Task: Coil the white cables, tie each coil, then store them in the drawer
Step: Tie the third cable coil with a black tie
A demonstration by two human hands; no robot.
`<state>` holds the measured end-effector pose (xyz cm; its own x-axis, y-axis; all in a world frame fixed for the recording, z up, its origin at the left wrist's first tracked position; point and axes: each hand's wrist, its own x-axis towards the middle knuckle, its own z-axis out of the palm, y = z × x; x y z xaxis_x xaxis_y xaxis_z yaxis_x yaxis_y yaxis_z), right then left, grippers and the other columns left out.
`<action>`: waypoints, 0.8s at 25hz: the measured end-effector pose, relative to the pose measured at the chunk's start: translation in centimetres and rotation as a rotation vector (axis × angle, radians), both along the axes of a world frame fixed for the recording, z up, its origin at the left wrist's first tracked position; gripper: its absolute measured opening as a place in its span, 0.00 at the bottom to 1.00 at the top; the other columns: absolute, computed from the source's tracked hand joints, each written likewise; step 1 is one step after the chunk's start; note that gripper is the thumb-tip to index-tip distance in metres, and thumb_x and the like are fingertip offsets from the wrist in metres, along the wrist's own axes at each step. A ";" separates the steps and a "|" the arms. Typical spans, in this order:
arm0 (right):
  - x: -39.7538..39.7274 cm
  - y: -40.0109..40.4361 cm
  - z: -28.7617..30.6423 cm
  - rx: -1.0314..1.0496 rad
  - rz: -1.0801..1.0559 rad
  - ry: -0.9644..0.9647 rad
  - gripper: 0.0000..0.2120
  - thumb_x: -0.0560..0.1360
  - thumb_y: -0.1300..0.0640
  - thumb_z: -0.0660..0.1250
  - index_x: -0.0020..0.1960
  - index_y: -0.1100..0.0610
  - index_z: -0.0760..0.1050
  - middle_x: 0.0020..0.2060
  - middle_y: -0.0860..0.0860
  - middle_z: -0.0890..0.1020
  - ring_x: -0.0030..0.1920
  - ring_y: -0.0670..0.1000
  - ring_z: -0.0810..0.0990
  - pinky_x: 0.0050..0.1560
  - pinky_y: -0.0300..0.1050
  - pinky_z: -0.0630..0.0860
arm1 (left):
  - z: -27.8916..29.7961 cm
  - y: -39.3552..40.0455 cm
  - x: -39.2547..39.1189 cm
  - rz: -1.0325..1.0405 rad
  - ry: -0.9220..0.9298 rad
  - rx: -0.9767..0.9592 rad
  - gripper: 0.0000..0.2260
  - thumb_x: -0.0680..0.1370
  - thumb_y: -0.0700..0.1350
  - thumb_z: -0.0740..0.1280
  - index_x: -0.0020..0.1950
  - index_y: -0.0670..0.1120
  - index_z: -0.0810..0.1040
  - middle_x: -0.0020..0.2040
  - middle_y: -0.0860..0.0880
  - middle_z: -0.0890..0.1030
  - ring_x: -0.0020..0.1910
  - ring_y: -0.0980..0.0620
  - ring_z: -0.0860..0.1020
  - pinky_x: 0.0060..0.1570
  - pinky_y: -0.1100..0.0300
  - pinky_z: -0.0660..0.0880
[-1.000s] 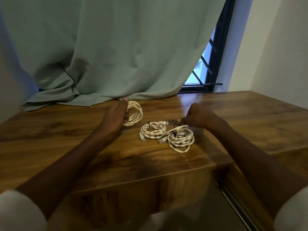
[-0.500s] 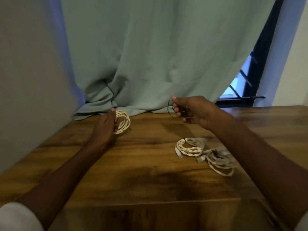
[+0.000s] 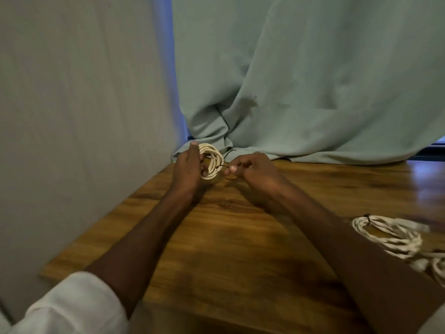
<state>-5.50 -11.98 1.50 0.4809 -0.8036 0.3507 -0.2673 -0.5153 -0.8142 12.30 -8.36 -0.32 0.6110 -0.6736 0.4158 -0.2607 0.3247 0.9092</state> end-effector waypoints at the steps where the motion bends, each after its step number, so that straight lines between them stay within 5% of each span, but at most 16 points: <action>1: 0.0 -0.2 0.0 -0.134 -0.034 0.043 0.05 0.79 0.53 0.72 0.48 0.47 0.88 0.47 0.44 0.82 0.54 0.47 0.80 0.59 0.49 0.77 | 0.3 0.0 0.1 0.006 0.031 -0.007 0.24 0.88 0.55 0.54 0.39 0.46 0.78 0.26 0.51 0.78 0.29 0.51 0.77 0.34 0.58 0.74; 4: -0.1 0.5 -0.3 -0.210 0.045 0.061 0.06 0.79 0.53 0.72 0.52 0.47 0.87 0.44 0.43 0.85 0.49 0.44 0.82 0.53 0.47 0.77 | 0.2 0.0 0.1 0.038 0.023 0.002 0.25 0.88 0.55 0.52 0.35 0.48 0.75 0.24 0.51 0.75 0.27 0.50 0.74 0.32 0.58 0.70; 9: 0.0 0.6 -1.6 0.247 0.027 -0.075 0.11 0.81 0.48 0.70 0.50 0.54 0.87 0.40 0.48 0.89 0.40 0.49 0.85 0.40 0.44 0.79 | -0.8 -0.4 1.4 0.118 0.031 0.020 0.27 0.86 0.60 0.53 0.36 0.47 0.77 0.28 0.48 0.77 0.32 0.45 0.76 0.40 0.49 0.74; 12: -0.1 -0.9 -2.0 0.369 -0.115 -0.239 0.07 0.79 0.54 0.74 0.46 0.57 0.86 0.38 0.51 0.89 0.41 0.53 0.86 0.44 0.47 0.83 | -0.6 -0.2 2.0 0.245 0.028 0.038 0.30 0.82 0.64 0.51 0.41 0.44 0.81 0.36 0.43 0.83 0.39 0.41 0.82 0.48 0.46 0.79; 15: -0.9 -2.1 -2.1 0.307 -0.234 -0.258 0.08 0.75 0.64 0.76 0.39 0.53 0.87 0.36 0.50 0.88 0.43 0.52 0.88 0.53 0.54 0.86 | -0.2 0.2 3.0 0.394 0.037 0.021 0.33 0.84 0.61 0.49 0.47 0.37 0.83 0.44 0.37 0.85 0.48 0.37 0.83 0.56 0.42 0.79; 20: -1.3 -2.0 -1.9 -0.043 -0.214 -0.175 0.13 0.75 0.70 0.69 0.45 0.51 0.76 0.41 0.54 0.85 0.43 0.54 0.86 0.47 0.59 0.85 | 0.2 0.5 3.3 0.350 0.054 0.025 0.32 0.79 0.66 0.49 0.37 0.43 0.79 0.37 0.38 0.84 0.43 0.36 0.84 0.52 0.39 0.81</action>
<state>-6.79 -14.00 -0.41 0.2309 -0.8630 0.4493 -0.2306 -0.4972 -0.8364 15.59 -7.85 -0.17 0.8275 -0.4287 0.3626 -0.3035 0.2018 0.9312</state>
